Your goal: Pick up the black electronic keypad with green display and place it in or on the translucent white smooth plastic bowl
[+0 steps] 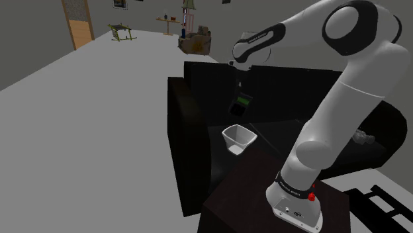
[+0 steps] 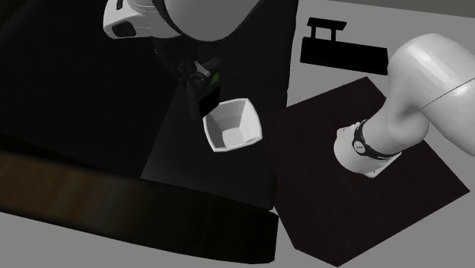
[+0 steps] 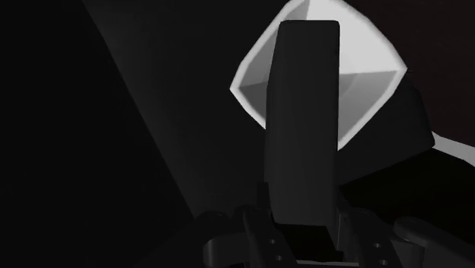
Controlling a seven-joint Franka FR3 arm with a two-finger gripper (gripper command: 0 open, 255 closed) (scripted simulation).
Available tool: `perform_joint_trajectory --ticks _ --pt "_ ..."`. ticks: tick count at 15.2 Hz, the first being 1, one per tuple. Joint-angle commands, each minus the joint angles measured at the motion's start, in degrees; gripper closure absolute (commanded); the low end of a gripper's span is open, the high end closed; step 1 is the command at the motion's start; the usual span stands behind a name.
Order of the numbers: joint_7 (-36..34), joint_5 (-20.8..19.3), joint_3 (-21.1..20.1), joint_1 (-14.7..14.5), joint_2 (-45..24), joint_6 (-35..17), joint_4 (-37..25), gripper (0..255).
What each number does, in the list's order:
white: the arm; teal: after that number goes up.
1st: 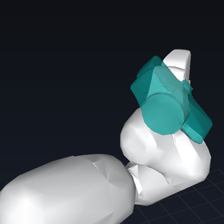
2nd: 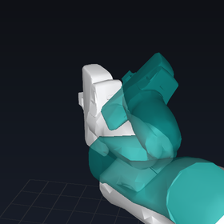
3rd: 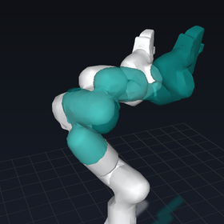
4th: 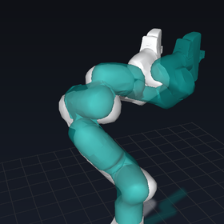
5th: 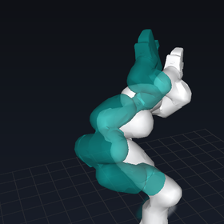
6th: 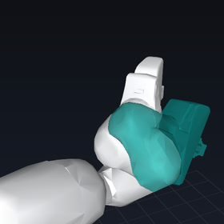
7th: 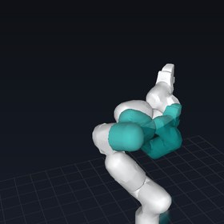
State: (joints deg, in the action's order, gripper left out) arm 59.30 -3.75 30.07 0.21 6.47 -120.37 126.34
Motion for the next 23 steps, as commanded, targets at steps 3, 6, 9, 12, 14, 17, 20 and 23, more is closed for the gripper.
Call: perform_joint_trajectory --ticks 3,6,9,12,14,17,20,23 --pt "-4.8 -5.5 -2.2 0.9 11.1 1.8 8.4 255" --pt "-6.3 -7.1 -3.4 1.8 15.2 2.4 12.0 255" --pt "-6.2 -7.1 -2.9 1.8 14.2 -0.2 13.5 255" --pt "-5.9 -7.0 -2.5 1.7 13.1 -2.8 15.0 255" --pt "-5.8 -6.8 -2.1 1.6 12.2 -4.5 15.9 255" --pt "-5.4 -6.6 -1.6 1.5 10.8 -7.1 17.2 255" --pt "-5.0 -6.2 -1.1 1.3 9.2 -9.8 18.3 255" --pt "-4.5 -5.6 -0.6 1.1 7.4 -12.6 19.4 255"
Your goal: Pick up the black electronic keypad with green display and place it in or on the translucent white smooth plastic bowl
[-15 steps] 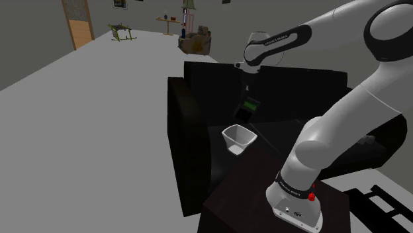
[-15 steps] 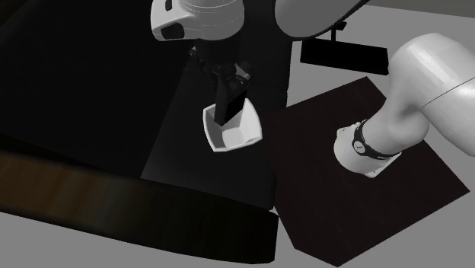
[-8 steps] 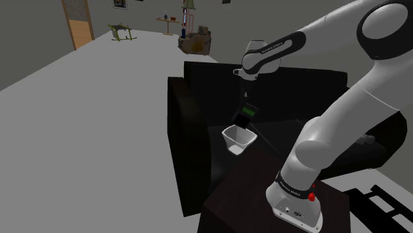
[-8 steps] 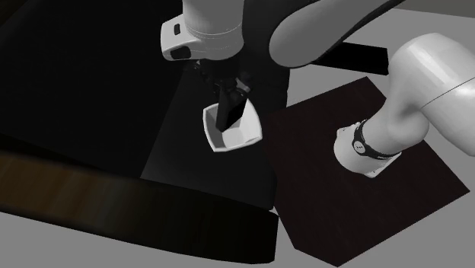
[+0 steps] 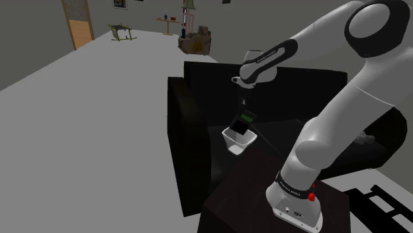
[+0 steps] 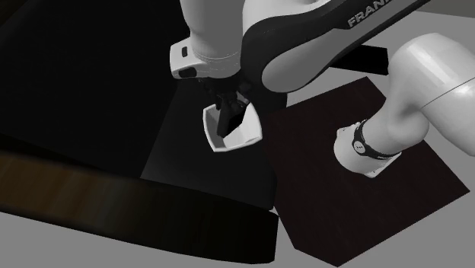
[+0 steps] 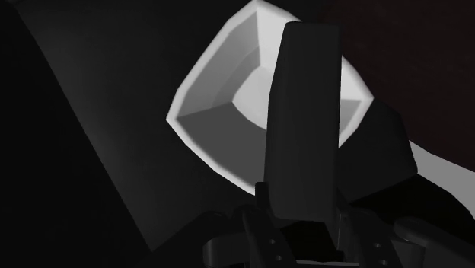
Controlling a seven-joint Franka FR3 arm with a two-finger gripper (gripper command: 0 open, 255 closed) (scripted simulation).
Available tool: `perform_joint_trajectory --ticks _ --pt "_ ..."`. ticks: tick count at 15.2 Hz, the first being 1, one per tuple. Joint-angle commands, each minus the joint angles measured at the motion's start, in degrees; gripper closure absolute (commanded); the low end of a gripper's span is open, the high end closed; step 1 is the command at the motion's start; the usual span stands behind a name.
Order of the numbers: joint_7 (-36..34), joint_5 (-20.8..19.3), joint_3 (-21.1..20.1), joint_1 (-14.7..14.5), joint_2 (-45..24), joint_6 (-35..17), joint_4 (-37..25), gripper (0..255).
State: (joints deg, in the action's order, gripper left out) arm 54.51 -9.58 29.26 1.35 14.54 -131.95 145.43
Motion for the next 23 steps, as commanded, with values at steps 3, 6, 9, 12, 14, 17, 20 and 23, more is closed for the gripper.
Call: perform_joint_trajectory --ticks 3,6,9,12,14,17,20,23 --pt "0.9 1.0 0.7 -0.4 -2.6 -3.7 1.2 255" --pt "1.3 1.4 1.0 -0.5 -3.6 -5.1 1.7 255" --pt "1.3 1.4 1.0 -0.5 -3.6 -5.2 1.7 255" --pt "1.3 1.4 1.0 -0.5 -3.6 -5.2 1.7 255" --pt "1.3 1.4 1.0 -0.5 -3.6 -5.1 1.7 0" --pt "1.3 1.4 1.0 -0.5 -3.6 -5.1 1.7 0" --pt "0.2 0.1 0.2 -0.1 -0.4 -0.5 0.1 0" --pt "-0.5 -0.6 -0.6 0.2 2.1 3.5 -1.5 0"
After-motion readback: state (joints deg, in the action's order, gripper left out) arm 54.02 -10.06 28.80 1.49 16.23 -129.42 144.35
